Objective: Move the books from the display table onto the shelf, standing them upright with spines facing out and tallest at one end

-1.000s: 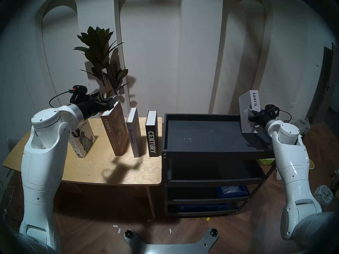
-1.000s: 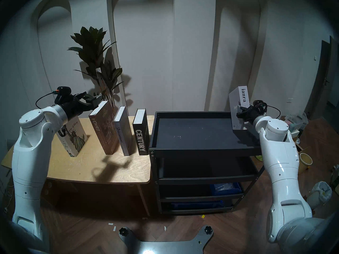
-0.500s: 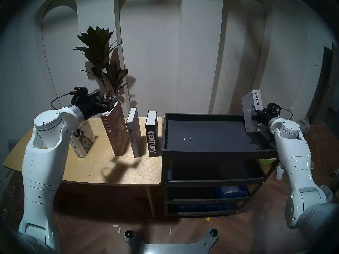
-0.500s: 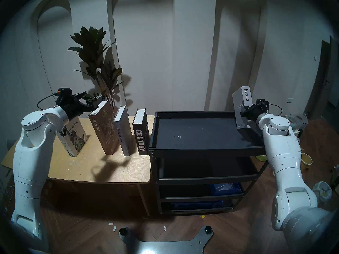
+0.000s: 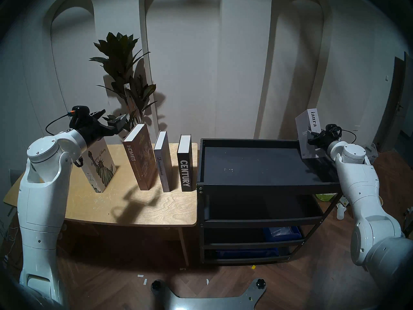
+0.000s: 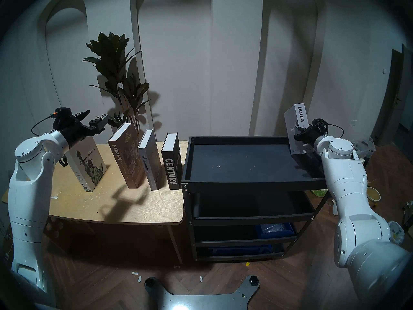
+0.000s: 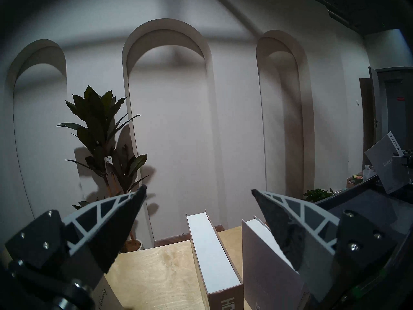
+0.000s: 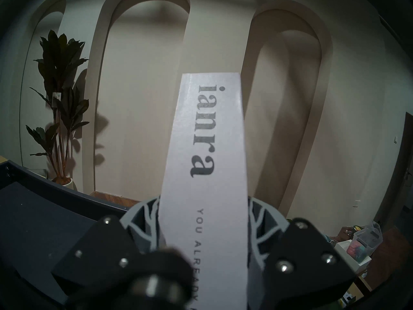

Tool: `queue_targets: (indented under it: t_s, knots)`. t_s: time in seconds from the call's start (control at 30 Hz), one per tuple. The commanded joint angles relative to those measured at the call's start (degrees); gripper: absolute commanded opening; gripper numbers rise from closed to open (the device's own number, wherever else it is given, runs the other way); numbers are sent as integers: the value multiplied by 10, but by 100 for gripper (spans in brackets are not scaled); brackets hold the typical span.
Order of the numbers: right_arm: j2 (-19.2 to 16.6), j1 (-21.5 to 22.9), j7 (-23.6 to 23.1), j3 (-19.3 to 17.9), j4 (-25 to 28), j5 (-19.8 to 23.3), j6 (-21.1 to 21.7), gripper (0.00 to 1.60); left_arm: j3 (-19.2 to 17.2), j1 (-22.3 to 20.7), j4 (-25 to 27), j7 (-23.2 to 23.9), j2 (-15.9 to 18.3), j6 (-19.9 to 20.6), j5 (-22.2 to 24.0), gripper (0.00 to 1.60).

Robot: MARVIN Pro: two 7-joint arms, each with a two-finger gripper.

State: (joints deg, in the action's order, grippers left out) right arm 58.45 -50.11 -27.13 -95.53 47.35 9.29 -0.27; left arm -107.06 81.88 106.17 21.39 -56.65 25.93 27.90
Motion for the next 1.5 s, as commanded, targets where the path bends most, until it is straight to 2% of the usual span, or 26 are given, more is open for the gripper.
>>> queue_targets:
  t_s: [0.0,0.13,0.3,0.5,0.87,1.1,1.47]
  knots:
    - [4,36,-18,-8,-32,15,-61,0,-11,6,9,4,1,-28,-5,160]
    - [3,19,-34,-12,-57,22,-89,0,-11,12,10,5,-2,-38,-8,160]
    - [-4,-16,-42,-30,-36,37,-85,0,-11,13,12,5,-4,-41,-9,160]
    - [-23,-70,-57,-59,-14,53,-70,0,-13,13,14,5,-8,-42,-10,160]
    - [-30,-143,-69,-105,13,81,-35,0,-6,4,16,3,-15,-41,-12,160]
    - [-21,-179,-69,-113,37,85,-19,0,-5,3,18,0,-18,-38,-12,160]
    - [-11,-208,-48,-124,76,90,8,0,-11,12,19,0,-20,-40,-12,160]
